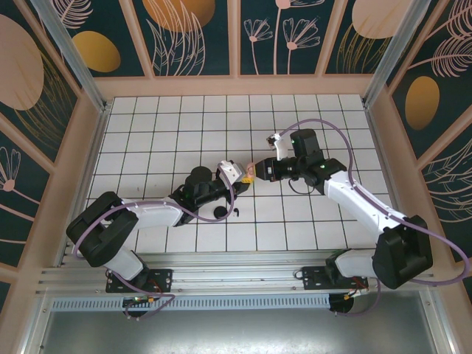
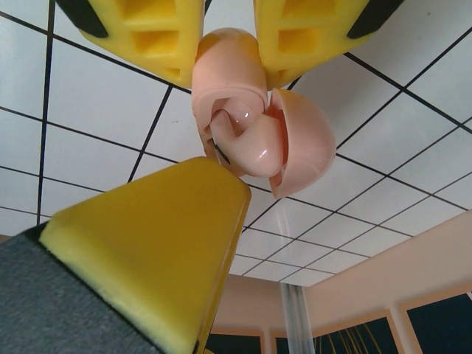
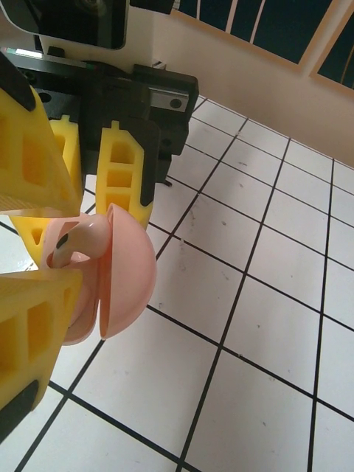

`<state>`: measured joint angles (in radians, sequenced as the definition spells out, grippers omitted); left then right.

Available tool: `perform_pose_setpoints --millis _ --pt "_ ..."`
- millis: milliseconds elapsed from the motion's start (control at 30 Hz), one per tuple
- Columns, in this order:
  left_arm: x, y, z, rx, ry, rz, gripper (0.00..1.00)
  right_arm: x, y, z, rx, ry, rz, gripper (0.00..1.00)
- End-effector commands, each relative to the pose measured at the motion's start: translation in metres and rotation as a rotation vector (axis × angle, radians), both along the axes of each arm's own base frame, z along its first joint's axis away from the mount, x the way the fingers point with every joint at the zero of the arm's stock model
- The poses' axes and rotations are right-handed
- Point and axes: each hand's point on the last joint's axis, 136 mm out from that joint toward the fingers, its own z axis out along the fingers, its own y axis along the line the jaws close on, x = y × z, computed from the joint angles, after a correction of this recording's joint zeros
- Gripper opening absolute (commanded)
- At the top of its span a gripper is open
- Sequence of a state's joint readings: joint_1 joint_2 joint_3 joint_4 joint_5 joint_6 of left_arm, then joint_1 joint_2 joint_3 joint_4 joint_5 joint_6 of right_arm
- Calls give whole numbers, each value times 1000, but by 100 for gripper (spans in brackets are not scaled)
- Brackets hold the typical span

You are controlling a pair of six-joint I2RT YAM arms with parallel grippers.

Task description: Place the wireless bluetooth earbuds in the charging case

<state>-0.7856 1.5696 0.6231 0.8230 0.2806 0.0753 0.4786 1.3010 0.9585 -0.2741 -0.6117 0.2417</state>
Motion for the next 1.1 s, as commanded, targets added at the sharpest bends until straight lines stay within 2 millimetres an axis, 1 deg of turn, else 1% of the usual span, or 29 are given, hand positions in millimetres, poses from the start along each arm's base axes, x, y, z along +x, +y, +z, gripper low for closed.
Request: perform_pose_setpoints --millis 0,300,467,600,800,1067 --pt "0 -4 26 -40 -51 -21 7 6 4 17 26 -49 19 26" --pt "-1 -4 27 -43 -50 -29 7 9 7 15 26 -48 23 26" --pt "0 -4 31 -54 -55 -22 7 5 6 8 17 -32 27 25" --pt "0 -3 35 -73 -57 -17 7 1 3 0 5 -15 22 22" --pt "-1 -4 40 -100 -56 -18 7 -5 -2 -3 3 -14 12 16" --pt "-2 -5 45 -118 -61 -25 7 -8 -4 -11 -8 -4 21 13"
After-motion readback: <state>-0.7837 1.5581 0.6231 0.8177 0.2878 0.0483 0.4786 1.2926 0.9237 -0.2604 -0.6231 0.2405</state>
